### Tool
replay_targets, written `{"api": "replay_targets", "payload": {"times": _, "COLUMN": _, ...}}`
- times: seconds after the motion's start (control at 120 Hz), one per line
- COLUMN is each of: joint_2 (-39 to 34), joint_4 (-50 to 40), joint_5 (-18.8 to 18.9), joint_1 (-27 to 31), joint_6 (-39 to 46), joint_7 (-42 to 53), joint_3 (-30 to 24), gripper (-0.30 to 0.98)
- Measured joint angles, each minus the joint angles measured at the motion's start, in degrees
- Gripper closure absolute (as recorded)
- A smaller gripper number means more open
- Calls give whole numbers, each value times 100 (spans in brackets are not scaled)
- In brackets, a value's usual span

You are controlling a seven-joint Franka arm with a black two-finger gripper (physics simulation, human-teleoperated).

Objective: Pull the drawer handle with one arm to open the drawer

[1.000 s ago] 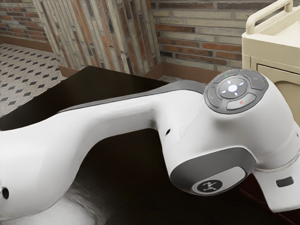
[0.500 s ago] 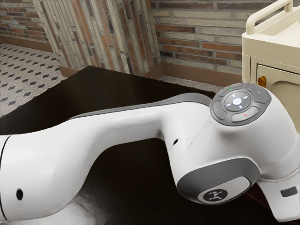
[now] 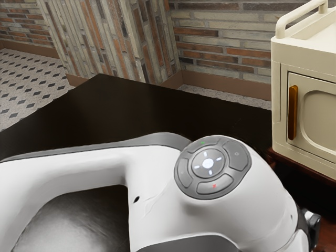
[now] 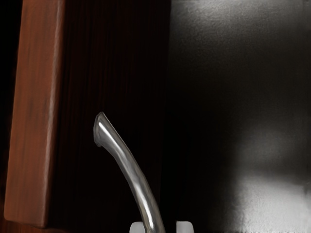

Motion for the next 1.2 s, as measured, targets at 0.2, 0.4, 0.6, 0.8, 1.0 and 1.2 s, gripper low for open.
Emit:
{"api": "replay_targets", "payload": {"times": 0.2, "joint_2": -487, "joint_4": -500, "joint_5": -220, "joint_1": 39, "joint_6": 51, "joint_7": -22, "joint_3": -82, "gripper": 76}}
{"api": "replay_targets", "payload": {"times": 0.4, "joint_2": -786, "joint_4": -773, "joint_5": -392, "joint_1": 79, "joint_6": 98, "joint_7": -42, "joint_3": -169, "gripper": 77}}
{"api": "replay_targets", "payload": {"times": 0.6, "joint_2": -835, "joint_4": -822, "joint_5": -580, "joint_1": 77, "joint_6": 111, "joint_7": -48, "joint_3": -183, "gripper": 74}}
{"api": "replay_targets", "payload": {"times": 0.8, "joint_2": -855, "joint_4": -822, "joint_5": -719, "joint_1": 54, "joint_6": 76, "joint_7": -7, "joint_3": -180, "gripper": 61}}
{"api": "replay_targets", "payload": {"times": 1.0, "joint_2": -1307, "joint_4": -656, "joint_5": -843, "joint_1": 57, "joint_6": -88, "joint_7": 13, "joint_3": -366, "gripper": 53}}
{"api": "replay_targets", "payload": {"times": 1.2, "joint_2": -1248, "joint_4": 452, "joint_5": -1062, "joint_1": 92, "joint_6": -1216, "joint_7": 26, "joint_3": 183, "gripper": 37}}
